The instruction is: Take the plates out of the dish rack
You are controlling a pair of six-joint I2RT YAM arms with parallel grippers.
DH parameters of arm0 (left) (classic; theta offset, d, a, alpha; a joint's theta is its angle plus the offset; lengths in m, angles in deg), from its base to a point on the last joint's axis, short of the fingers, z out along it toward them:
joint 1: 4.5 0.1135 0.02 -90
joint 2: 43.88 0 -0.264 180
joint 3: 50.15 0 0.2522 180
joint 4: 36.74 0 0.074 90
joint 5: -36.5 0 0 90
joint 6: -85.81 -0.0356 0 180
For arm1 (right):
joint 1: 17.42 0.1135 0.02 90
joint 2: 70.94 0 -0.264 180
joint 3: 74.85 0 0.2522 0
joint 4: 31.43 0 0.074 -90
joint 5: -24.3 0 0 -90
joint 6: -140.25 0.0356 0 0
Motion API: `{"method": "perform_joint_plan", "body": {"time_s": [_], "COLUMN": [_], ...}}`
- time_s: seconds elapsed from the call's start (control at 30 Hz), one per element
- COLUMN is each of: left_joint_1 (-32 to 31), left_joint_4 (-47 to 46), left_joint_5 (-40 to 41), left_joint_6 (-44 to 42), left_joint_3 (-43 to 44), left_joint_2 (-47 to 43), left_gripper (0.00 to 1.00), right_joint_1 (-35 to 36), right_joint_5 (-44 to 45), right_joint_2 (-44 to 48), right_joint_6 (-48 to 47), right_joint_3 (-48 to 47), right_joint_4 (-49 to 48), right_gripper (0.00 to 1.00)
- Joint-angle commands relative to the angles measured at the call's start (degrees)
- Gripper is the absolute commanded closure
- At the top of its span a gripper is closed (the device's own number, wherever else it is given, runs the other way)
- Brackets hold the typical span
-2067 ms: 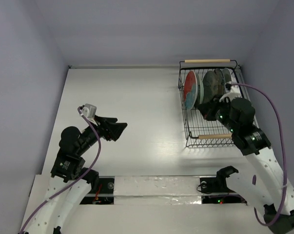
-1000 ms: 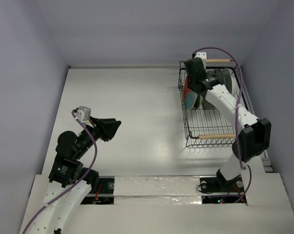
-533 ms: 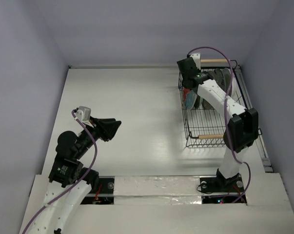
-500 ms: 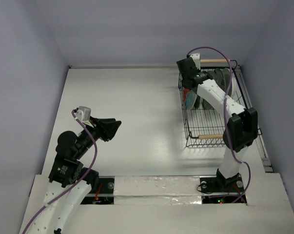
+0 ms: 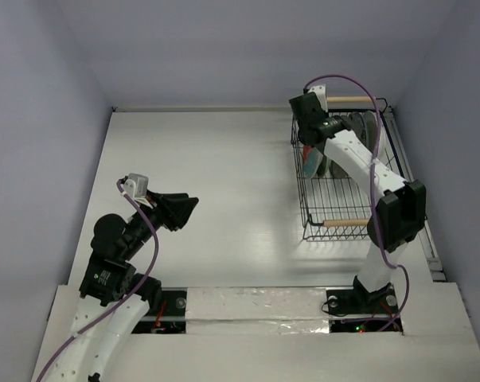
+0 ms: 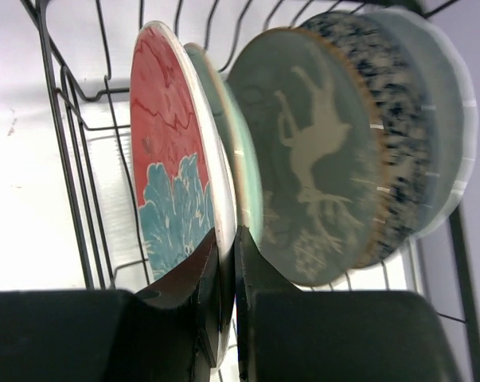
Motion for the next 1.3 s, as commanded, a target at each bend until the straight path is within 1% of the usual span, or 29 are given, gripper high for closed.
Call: {"method": "perform_joint_plan", "body": {"time_s": [0.0, 0.2, 0.27, 0.33, 0.37, 0.43, 0.47, 0.5, 0.53, 0.57, 0.6, 0.63, 0.67, 0.73, 0.77, 0.83, 0.87, 0.93, 0.97, 1.1, 1.27], "left_joint_1": [-0.2, -0.2, -0.2, -0.2, 0.3, 0.3, 0.3, 0.3, 0.8, 0.8, 0.8, 0.8, 0.8, 0.8, 0.8, 0.8, 0.8, 0.8, 0.8, 0.8, 0.8], "left_joint_4": [-2.5, -2.4, -2.5, -2.5, -2.5, -2.5, -2.5, -2.5, -2.5, -2.5, -2.5, -2.1, -1.9, -1.2, -1.1, -1.0, -1.0, -1.3, -1.3, -1.4, -1.6], "left_joint_5": [-0.4, -0.4, -0.4, -0.4, -0.4, -0.4, -0.5, -0.7, -0.6, -0.6, -0.4, -0.3, 0.0, 1.1, 1.4, 2.0, 2.0, 2.0, 1.8, 1.8, 1.6], "left_joint_6": [0.1, 0.1, 0.1, 0.1, 0.1, 0.1, 0.1, 0.1, 0.1, 0.1, 0.1, 0.0, 0.0, -0.3, -0.4, -0.4, -0.4, -0.2, -0.2, -0.1, 0.1], "left_joint_3": [-0.1, -0.1, -0.2, -0.1, -0.1, -0.1, -0.2, -0.1, -0.1, -0.1, 0.0, 0.1, 0.2, 0.6, 0.6, 0.8, 0.7, 0.5, 0.5, 0.4, 0.4], "left_joint_2": [-0.8, -0.6, -0.5, -0.5, -0.7, -0.5, -0.5, -0.5, -0.5, -0.5, -0.5, -0.5, -0.6, -1.4, -1.9, -2.6, -2.7, -2.6, -2.4, -2.6, -2.1], "left_gripper": [0.62, 0.62, 0.62, 0.62, 0.62, 0.62, 0.62, 0.62, 0.62, 0.62, 0.62, 0.62, 0.62, 0.64, 0.65, 0.65, 0.65, 0.65, 0.65, 0.65, 0.64], "right_joint_1": [0.6, 2.9, 4.7, 6.2, 8.1, 10.4, 12.7, 13.8, 14.5, 15.0, 15.0, 15.6, 15.6, 16.2, 16.7, 17.2, 17.2, 17.9, 17.9, 17.9, 18.5], "right_joint_5": [4.7, 3.5, 3.3, 1.1, -0.2, -5.8, -8.6, -14.9, -18.6, -22.1, -29.1, -32.4, -34.8, -38.7, -39.3, -41.2, -41.7, -42.6, -42.6, -42.6, -42.2], "right_joint_2": [10.3, 19.1, 22.3, 24.1, 25.7, 26.8, 27.0, 26.9, 26.4, 25.9, 23.7, 22.4, 21.0, 16.7, 15.4, 12.6, 9.8, 6.8, 3.7, -3.8, -9.5], "right_joint_6": [-1.3, -1.2, -0.5, 0.2, 1.7, 3.9, 6.6, 8.1, 9.9, 14.1, 16.7, 18.9, 23.1, 26.3, 28.7, 30.6, 32.4, 33.9, 35.6, 39.3, 42.3], "right_joint_3": [-4.0, -7.3, -8.2, -8.9, -8.8, -6.3, -4.8, -3.2, -1.1, 2.8, 4.4, 5.7, 7.1, 7.8, 7.9, 7.6, 7.4, 7.0, 6.9, 6.2, 7.3], "right_joint_4": [-5.0, -4.0, -3.2, -3.2, -3.7, -5.8, -9.4, -11.7, -14.6, -20.9, -23.9, -26.8, -31.6, -35.7, -38.6, -40.2, -43.3, -45.0, -46.2, -48.2, -51.0], "right_gripper": [1.0, 1.0, 1.0, 1.0, 1.0, 1.0, 1.0, 1.0, 1.0, 1.0, 1.0, 1.0, 1.0, 1.0, 1.0, 1.0, 1.0, 1.0, 1.0, 1.0, 1.0]}}
